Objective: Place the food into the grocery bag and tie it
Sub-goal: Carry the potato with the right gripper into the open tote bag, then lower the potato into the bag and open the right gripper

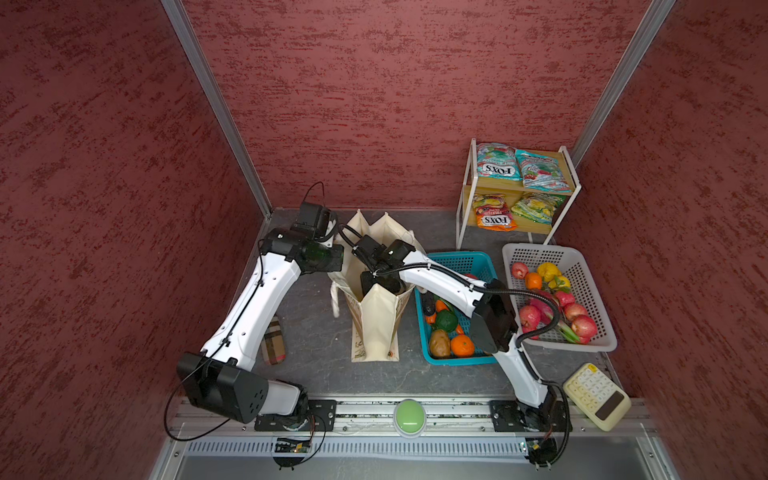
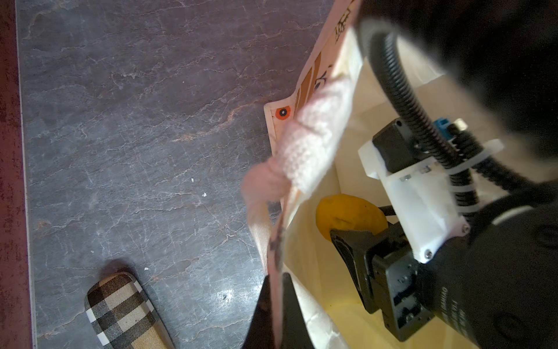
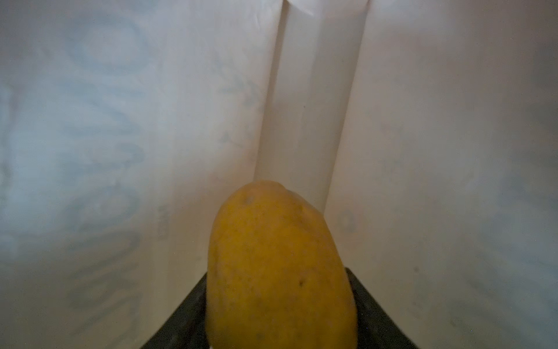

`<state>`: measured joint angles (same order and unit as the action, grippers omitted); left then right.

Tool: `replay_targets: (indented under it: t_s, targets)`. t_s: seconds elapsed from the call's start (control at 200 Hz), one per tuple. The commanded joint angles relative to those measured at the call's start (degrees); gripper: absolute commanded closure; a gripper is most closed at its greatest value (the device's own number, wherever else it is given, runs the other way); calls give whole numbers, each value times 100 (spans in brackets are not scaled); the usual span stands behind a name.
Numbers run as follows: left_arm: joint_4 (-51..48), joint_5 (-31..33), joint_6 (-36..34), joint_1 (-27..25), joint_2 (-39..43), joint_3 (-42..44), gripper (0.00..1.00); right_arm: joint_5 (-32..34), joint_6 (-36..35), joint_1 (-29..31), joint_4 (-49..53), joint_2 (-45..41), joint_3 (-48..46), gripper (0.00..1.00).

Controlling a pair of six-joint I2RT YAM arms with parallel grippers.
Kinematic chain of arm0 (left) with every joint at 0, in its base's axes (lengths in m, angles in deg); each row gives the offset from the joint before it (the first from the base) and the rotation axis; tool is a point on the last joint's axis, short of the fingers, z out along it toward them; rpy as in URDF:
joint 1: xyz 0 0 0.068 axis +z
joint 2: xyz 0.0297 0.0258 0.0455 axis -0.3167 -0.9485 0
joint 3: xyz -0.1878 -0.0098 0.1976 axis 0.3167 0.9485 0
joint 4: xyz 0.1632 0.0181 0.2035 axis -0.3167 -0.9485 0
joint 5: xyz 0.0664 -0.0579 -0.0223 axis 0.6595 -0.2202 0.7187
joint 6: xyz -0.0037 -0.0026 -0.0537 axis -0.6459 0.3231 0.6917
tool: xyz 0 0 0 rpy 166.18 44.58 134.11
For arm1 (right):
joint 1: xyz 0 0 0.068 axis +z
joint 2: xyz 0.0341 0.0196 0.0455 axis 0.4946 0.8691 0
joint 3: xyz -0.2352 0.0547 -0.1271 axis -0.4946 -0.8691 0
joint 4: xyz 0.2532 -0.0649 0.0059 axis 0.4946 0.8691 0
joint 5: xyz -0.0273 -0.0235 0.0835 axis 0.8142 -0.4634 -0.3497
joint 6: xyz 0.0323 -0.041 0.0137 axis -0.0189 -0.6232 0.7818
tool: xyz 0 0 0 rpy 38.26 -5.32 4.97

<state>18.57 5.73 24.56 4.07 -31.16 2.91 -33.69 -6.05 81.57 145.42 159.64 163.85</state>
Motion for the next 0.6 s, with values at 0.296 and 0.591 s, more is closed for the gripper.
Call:
replay_targets:
  t_s: [0.296, 0.591]
  targets:
    - [195, -154, -45, 86, 182, 96, 100, 93, -6, 37, -432, 18, -271, 23]
    - [193, -207, -44, 80, 196, 129, 100, 330, -163, 36, -179, -184, 149, 1]
